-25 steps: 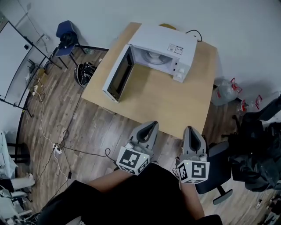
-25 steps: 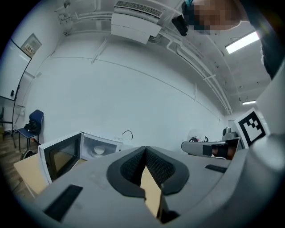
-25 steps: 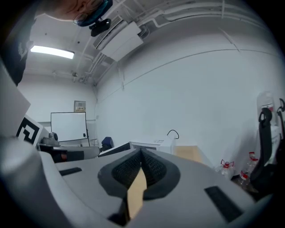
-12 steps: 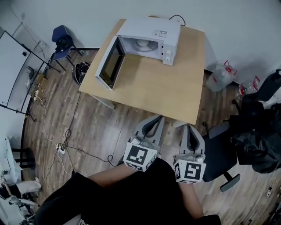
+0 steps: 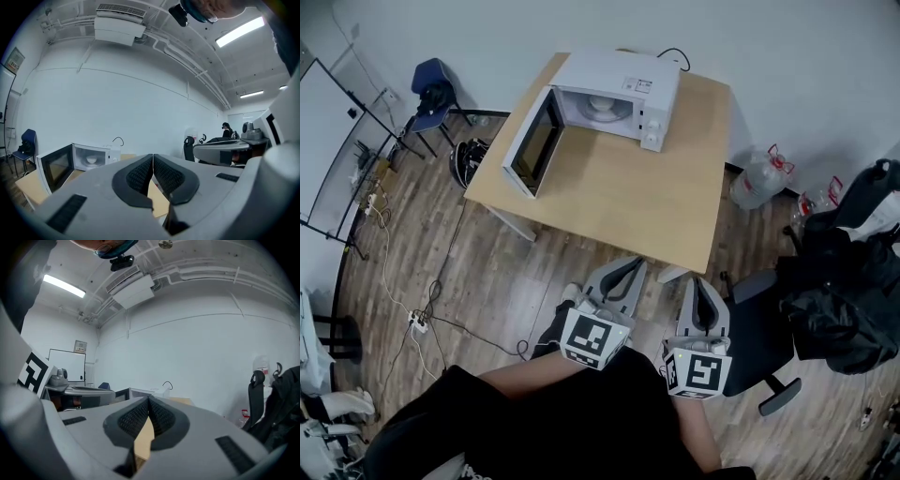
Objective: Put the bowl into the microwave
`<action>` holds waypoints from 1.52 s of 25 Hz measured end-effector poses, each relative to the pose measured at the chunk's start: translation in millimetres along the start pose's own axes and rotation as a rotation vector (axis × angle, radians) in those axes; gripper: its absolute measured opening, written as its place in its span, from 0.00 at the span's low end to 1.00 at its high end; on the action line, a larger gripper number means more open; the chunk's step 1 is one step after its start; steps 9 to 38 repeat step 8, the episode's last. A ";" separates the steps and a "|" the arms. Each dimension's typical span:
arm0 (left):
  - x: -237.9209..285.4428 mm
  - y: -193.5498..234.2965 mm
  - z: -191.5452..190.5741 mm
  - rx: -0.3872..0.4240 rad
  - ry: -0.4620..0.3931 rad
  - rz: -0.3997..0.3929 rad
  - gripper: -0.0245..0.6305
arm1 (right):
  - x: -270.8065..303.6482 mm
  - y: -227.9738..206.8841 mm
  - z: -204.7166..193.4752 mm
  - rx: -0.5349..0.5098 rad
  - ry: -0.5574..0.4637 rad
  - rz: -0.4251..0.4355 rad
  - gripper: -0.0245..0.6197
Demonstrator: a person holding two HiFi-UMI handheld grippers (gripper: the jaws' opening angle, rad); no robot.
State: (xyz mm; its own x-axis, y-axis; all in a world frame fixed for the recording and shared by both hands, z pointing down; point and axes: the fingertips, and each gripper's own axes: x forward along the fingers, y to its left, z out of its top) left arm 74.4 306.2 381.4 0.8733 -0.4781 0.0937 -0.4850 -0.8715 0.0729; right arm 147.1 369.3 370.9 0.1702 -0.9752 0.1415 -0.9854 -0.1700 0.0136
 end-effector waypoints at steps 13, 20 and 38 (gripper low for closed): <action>0.7 10.3 12.3 -0.006 -0.029 0.031 0.06 | 9.5 -3.0 0.0 0.021 0.005 0.008 0.13; 0.7 10.3 12.3 -0.006 -0.029 0.031 0.06 | 9.5 -3.0 0.0 0.021 0.005 0.008 0.13; 0.7 10.3 12.3 -0.006 -0.029 0.031 0.06 | 9.5 -3.0 0.0 0.021 0.005 0.008 0.13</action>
